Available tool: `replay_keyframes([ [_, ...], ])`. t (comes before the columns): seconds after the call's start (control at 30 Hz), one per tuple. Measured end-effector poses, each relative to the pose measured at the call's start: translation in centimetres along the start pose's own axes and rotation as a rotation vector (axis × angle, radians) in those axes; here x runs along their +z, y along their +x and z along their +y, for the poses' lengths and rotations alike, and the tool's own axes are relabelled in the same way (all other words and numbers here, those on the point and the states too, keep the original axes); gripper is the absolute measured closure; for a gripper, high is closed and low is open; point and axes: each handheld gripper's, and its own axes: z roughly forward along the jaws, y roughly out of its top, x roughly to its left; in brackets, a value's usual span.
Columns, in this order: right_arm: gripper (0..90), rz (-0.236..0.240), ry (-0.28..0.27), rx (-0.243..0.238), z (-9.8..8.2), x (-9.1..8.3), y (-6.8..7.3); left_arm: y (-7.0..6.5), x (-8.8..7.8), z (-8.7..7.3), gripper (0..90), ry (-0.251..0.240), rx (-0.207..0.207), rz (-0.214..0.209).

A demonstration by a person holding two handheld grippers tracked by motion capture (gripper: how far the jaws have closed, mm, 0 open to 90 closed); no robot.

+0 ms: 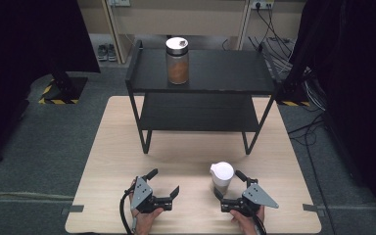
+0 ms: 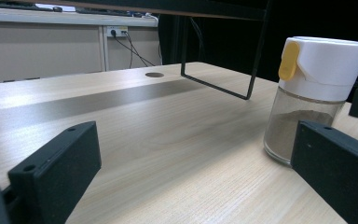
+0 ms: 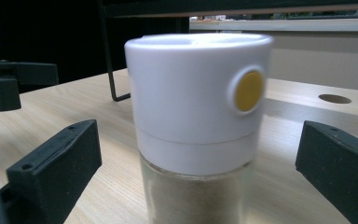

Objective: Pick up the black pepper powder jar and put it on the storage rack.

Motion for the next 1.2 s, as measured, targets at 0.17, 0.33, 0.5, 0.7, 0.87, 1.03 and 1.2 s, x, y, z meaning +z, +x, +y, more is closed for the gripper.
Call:
replay_keyframes([
  [0.17, 3.8, 0.003, 0.013, -0.011, 0.1, 0.6, 0.2, 0.0, 0.0, 0.0, 1.0, 0.000, -0.001, -0.001],
  [0.33, 12.5, -0.001, 0.021, -0.031, 0.3, 1.0, 0.1, 0.0, 0.0, 0.0, 1.0, 0.000, 0.000, -0.002],
  [0.5, 17.3, -0.003, 0.031, -0.045, 0.5, 1.3, 0.0, 0.0, 0.0, 0.0, 1.0, -0.001, 0.000, -0.002],
  [0.7, 25.6, 0.005, 0.050, -0.070, 0.9, 1.7, 0.0, 0.0, 0.0, 0.0, 1.0, -0.001, -0.001, -0.001],
  [0.87, 30.1, 0.000, 0.057, -0.074, 1.0, 2.0, 0.0, 0.0, 0.0, 0.0, 1.0, 0.000, -0.001, 0.000],
  [1.03, 30.4, 0.000, 0.063, -0.098, 1.3, 1.9, 0.2, 0.0, -0.1, 0.0, 1.0, -0.003, -0.004, -0.001],
  [1.2, 30.5, 0.013, 0.038, -0.097, 1.8, 1.5, 0.3, 0.0, -0.1, 0.0, 1.1, -0.002, -0.003, 0.000],
])
